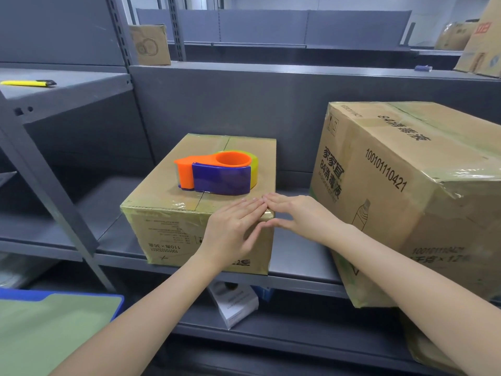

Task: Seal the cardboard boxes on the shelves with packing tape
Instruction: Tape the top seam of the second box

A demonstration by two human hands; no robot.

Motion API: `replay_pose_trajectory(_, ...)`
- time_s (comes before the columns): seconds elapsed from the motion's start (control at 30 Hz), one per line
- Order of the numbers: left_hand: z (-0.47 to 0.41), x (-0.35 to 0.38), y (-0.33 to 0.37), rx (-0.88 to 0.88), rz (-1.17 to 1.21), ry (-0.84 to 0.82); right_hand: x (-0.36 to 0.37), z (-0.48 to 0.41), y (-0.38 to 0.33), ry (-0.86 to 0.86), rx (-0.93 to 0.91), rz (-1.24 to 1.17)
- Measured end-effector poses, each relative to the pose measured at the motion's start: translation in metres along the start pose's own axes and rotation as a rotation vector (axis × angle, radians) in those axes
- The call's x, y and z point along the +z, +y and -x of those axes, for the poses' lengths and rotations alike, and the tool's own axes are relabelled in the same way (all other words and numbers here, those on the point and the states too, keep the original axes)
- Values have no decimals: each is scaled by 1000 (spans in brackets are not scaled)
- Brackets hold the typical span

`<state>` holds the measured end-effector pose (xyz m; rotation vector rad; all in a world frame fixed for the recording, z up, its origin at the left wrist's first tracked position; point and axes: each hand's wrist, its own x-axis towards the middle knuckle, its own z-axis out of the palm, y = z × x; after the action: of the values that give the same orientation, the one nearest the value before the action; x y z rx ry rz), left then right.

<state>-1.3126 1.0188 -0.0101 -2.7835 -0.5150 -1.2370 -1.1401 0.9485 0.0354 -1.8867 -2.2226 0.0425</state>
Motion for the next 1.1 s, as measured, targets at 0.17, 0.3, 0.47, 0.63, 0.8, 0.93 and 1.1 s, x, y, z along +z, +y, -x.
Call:
replay_pose_trajectory(0.17, 0, 0, 0, 4, 2, -9, -3, -1, -2, 28, -13, 42)
replay_pose_trajectory(0.3, 0, 1, -2, 36, -50, -18, -3, -4, -7, 11, 14, 109)
replay_pose_trajectory(0.47, -2, 1, -1, 54, -73, 2, -2, -1, -12, 22, 41, 137)
replay_pose_trajectory(0.63, -3, -6, 2, 43, -68, -52, 1, 3, -16, 43, 68, 110)
replay_pose_trajectory(0.8, 0, -12, 0, 114, -196, -182, 7, 3, -17, 14, 92, 160)
replay_pose_trajectory(0.93, 1, -9, 4, 85, -178, -129, 12, 3, -17, 47, 104, 148)
replay_pose_trajectory(1.1, -1, -13, 6, 39, -129, -175, 13, 5, -20, 61, 117, 147)
